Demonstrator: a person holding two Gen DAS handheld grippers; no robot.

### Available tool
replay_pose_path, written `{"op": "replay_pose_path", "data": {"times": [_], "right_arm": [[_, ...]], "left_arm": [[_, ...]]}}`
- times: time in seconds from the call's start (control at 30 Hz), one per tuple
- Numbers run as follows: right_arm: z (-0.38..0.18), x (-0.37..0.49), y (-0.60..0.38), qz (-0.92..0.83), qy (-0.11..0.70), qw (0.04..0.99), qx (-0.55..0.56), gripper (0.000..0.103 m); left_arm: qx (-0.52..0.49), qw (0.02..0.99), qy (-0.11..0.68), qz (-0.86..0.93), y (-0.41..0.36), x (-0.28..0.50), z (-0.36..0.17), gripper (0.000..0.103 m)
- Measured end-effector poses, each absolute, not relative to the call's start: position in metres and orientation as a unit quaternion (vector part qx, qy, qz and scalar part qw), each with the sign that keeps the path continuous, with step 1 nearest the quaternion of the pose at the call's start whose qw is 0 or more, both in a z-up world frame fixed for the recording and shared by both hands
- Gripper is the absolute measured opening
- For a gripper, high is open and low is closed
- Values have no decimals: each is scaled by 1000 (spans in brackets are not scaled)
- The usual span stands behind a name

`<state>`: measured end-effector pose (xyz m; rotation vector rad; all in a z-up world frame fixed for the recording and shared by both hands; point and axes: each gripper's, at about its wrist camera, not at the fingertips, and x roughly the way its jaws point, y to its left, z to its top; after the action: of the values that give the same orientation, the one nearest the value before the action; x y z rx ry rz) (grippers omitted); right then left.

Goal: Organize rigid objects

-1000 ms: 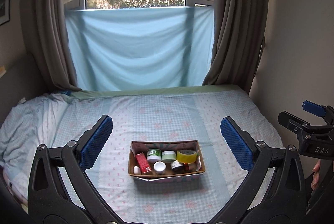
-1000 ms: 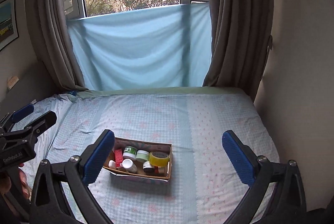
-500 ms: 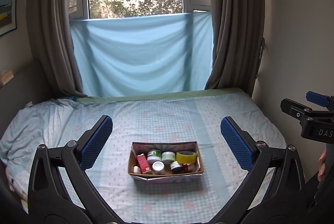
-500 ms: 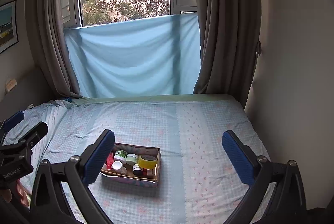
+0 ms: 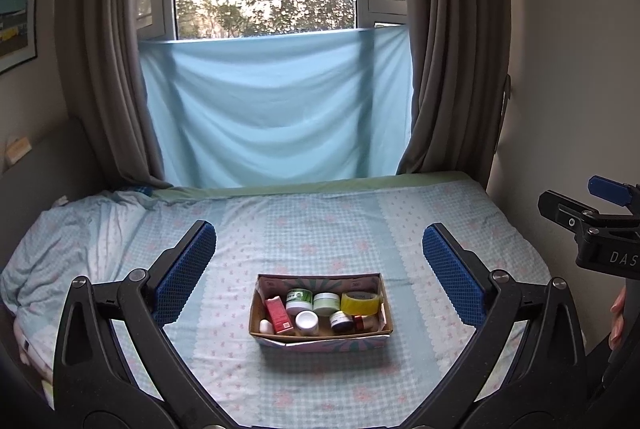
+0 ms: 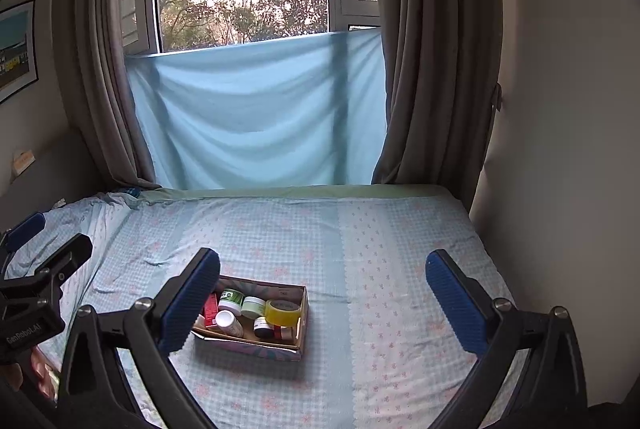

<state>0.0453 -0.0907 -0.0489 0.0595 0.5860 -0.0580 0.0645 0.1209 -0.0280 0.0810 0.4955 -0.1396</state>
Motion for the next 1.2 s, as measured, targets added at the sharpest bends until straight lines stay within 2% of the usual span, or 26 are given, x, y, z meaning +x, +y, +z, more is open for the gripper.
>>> {"op": "replay_pose_path", "data": {"times": [1.2], "right_arm": [[-43,49,-85,-39,278,960,19,103]], "left_arm": [[46,968,237,-62,126,68,-27,103]]}}
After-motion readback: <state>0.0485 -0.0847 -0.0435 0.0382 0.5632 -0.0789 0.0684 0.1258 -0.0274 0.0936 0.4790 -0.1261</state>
